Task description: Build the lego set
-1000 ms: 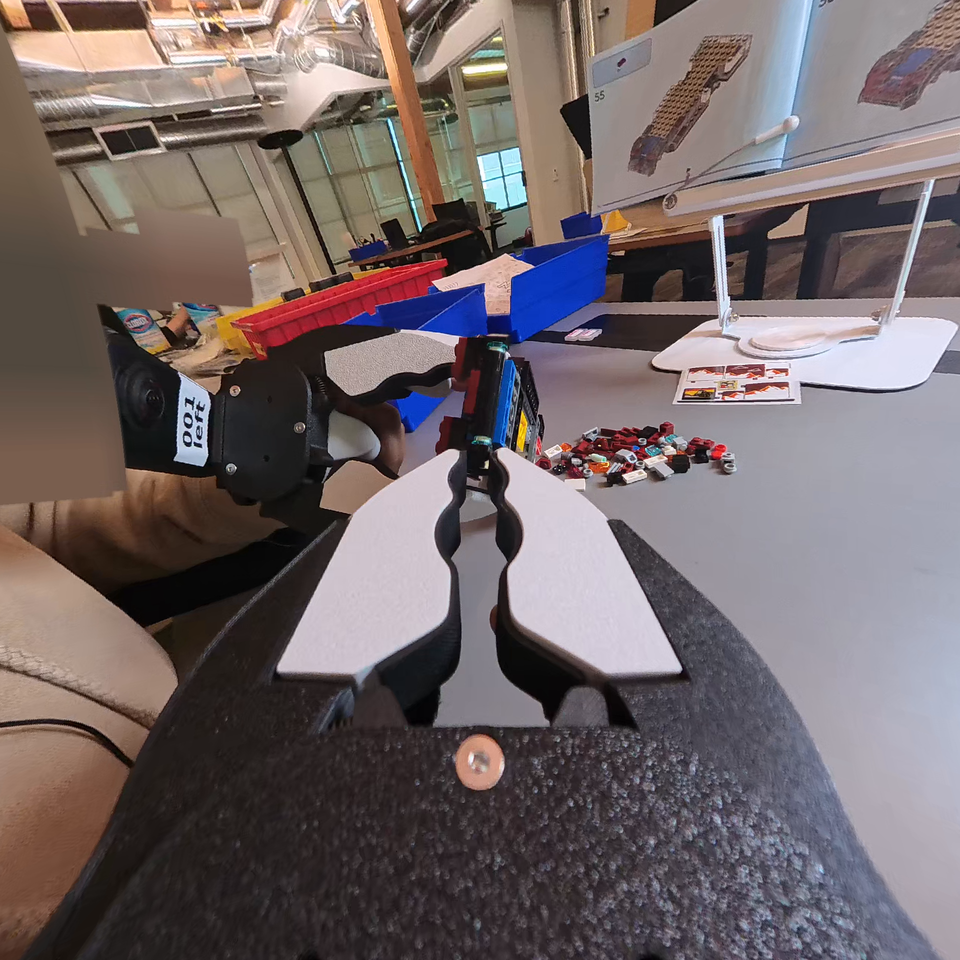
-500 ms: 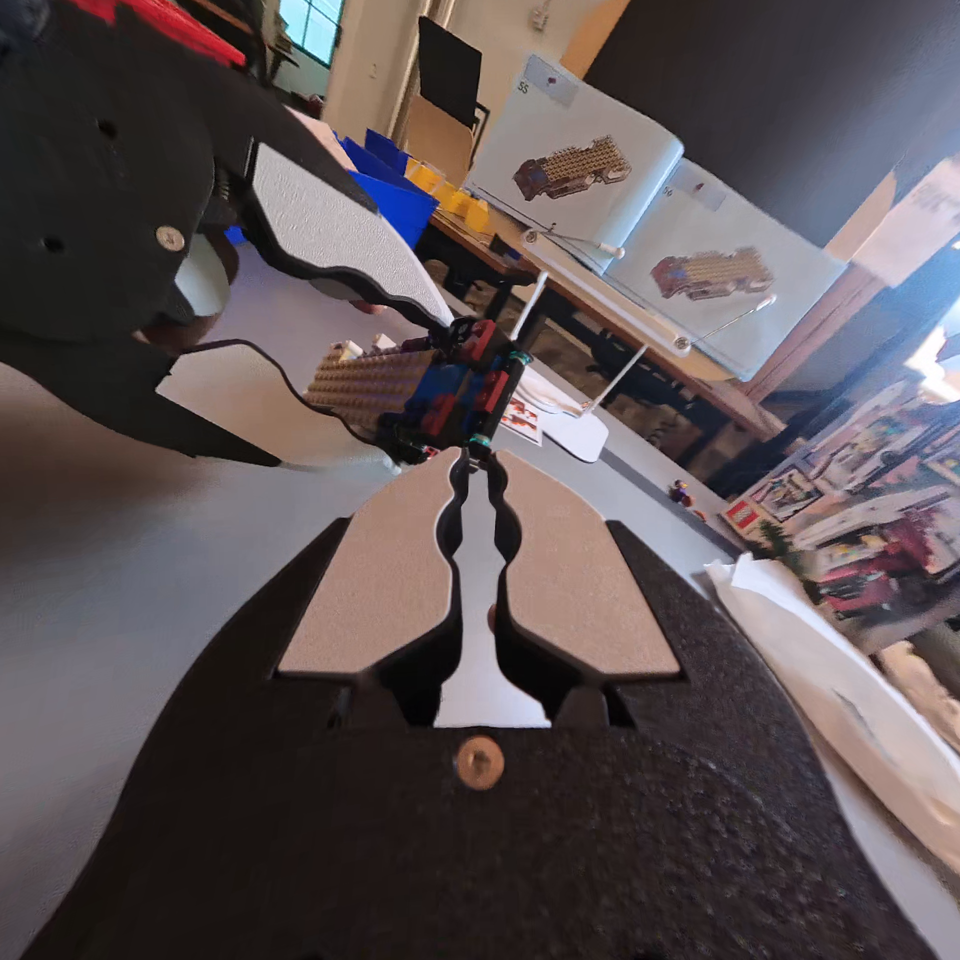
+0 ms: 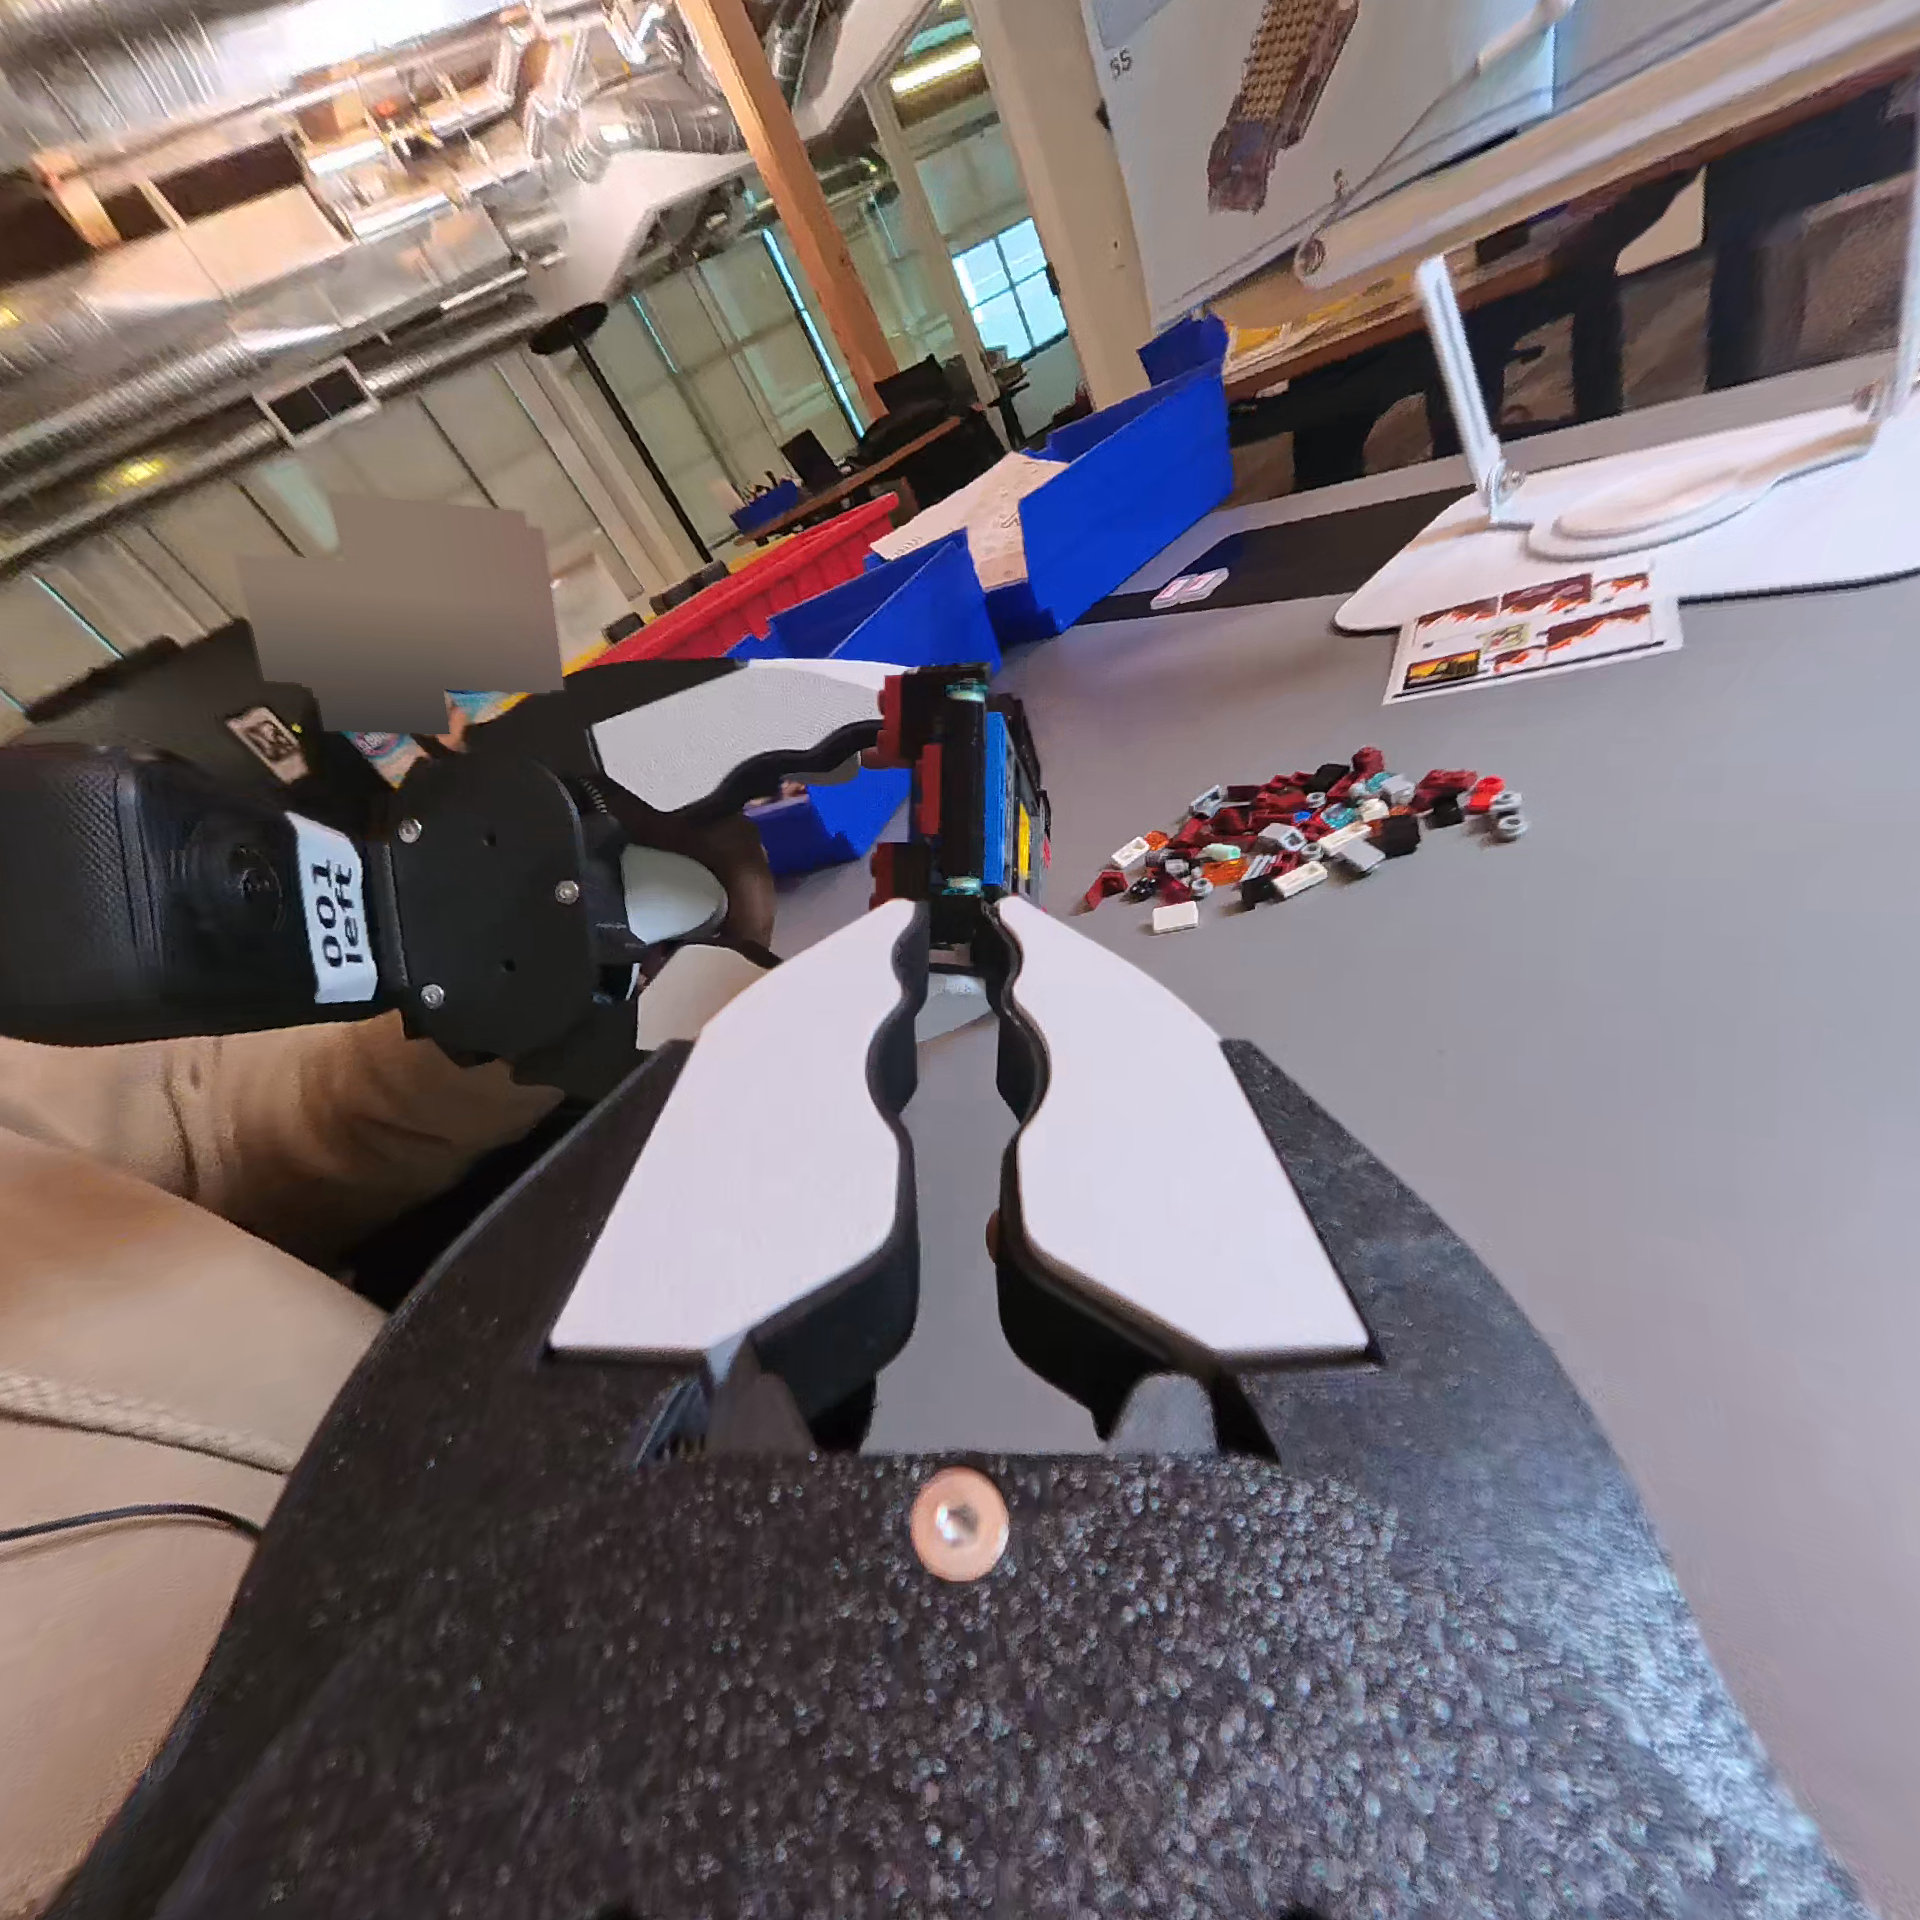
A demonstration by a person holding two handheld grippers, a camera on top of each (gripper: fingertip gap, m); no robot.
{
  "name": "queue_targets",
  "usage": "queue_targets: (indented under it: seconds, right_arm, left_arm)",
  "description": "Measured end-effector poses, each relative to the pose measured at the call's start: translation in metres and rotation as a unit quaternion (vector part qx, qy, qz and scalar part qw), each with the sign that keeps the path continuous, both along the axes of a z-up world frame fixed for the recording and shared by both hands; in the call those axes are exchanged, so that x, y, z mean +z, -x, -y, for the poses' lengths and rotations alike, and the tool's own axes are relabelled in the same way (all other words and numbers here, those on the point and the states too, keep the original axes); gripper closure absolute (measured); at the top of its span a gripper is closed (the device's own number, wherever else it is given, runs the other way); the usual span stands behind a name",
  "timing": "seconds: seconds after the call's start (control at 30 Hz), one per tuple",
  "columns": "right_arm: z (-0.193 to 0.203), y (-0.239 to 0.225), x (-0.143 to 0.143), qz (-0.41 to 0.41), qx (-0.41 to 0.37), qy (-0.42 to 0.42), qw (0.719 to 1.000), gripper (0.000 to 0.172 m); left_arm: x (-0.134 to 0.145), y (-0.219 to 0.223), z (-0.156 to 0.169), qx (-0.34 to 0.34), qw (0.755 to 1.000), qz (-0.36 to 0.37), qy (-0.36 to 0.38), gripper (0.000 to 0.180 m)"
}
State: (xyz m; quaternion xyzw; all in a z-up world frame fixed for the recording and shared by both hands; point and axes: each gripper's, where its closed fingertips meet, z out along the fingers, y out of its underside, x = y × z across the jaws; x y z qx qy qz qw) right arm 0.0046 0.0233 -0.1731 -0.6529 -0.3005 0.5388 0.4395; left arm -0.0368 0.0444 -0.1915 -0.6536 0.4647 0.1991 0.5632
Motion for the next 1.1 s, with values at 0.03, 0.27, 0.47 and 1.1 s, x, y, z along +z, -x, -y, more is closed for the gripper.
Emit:
queue_targets:
  seconds: [0.03, 0.27, 0.47, 1.1]
  right_arm:
    - [-0.001, 0.000, -0.001, -0.002, 0.002, 0.012, 1.000, 0.163]
    - [-0.001, 0.001, -0.005, -0.002, 0.004, 0.019, 1.000, 0.164]
    - [-0.006, 0.000, -0.010, 0.117, -0.070, -0.154, 0.979, 0.164]
    - [0.004, -0.020, 0.013, 0.179, 0.076, -0.295, 0.935, 0.153]
  left_arm:
    - [0.000, -0.001, 0.000, -0.001, 1.000, 0.000, 0.000, 0.115]
    - [-0.002, -0.002, 0.001, -0.001, 1.000, -0.006, 0.001, 0.115]
    - [-0.005, 0.001, 0.000, 0.007, 1.000, -0.019, 0.006, 0.115]
    - [-0.005, 0.002, 0.003, -0.031, 0.997, 0.015, 0.068, 0.115]
